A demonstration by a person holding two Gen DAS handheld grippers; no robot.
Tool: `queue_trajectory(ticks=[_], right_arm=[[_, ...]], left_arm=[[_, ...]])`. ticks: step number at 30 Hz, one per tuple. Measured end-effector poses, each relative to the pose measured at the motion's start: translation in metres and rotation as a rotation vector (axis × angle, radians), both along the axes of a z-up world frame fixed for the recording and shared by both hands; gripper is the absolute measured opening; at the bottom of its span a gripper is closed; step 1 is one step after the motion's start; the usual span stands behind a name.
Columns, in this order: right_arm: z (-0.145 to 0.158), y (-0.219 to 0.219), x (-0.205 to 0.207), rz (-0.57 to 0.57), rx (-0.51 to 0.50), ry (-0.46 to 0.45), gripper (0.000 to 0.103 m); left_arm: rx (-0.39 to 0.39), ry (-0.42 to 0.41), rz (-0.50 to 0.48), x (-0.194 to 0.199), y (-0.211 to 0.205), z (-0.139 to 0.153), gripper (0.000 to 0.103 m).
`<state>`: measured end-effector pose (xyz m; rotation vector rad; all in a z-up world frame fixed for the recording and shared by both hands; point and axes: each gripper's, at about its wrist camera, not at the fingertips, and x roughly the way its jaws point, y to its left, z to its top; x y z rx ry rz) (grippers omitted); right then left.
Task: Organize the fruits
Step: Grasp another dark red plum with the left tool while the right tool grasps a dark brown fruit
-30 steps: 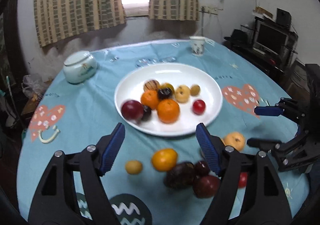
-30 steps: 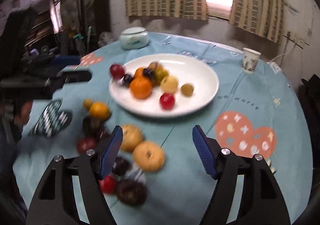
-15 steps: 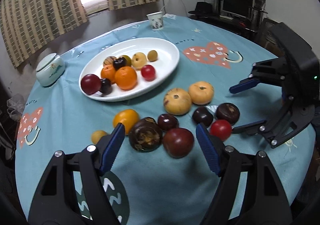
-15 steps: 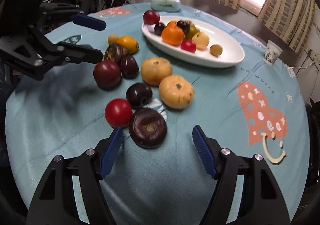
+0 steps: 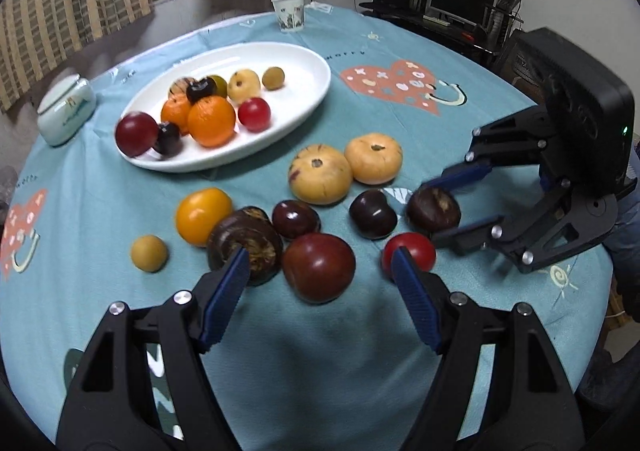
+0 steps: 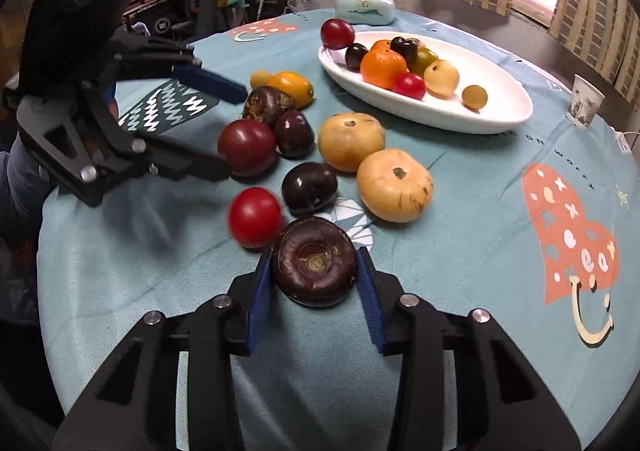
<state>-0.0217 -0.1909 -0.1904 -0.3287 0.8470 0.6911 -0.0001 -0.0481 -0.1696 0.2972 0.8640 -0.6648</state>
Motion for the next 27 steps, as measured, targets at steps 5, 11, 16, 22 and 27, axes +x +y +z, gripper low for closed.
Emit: queue_trajectory(ticks=[5, 11, 16, 22, 27], right_arm=[[0.011, -0.018, 0.005, -0.076, 0.041, -0.036, 0.041], [0.011, -0.02, 0.007, -0.09, 0.033, -0.035, 0.041], [0.01, -0.02, 0.01, -0.095, 0.029, -0.036, 0.041], [0.008, -0.013, 0.007, -0.069, 0.009, -0.038, 0.041], [0.009, -0.012, 0.006, -0.07, 0.008, -0.043, 0.041]], left_arm=[[0.005, 0.01, 0.02, 0.002, -0.005, -0.005, 0.074], [0.016, 0.021, 0.023, 0.002, -0.004, -0.003, 0.041], [0.034, 0.056, 0.048, 0.008, -0.006, -0.01, 0.044], [0.076, 0.049, 0.054, 0.008, -0.018, -0.02, 0.046], [0.043, 0.061, 0.054, 0.009, -0.013, -0.016, 0.038]])
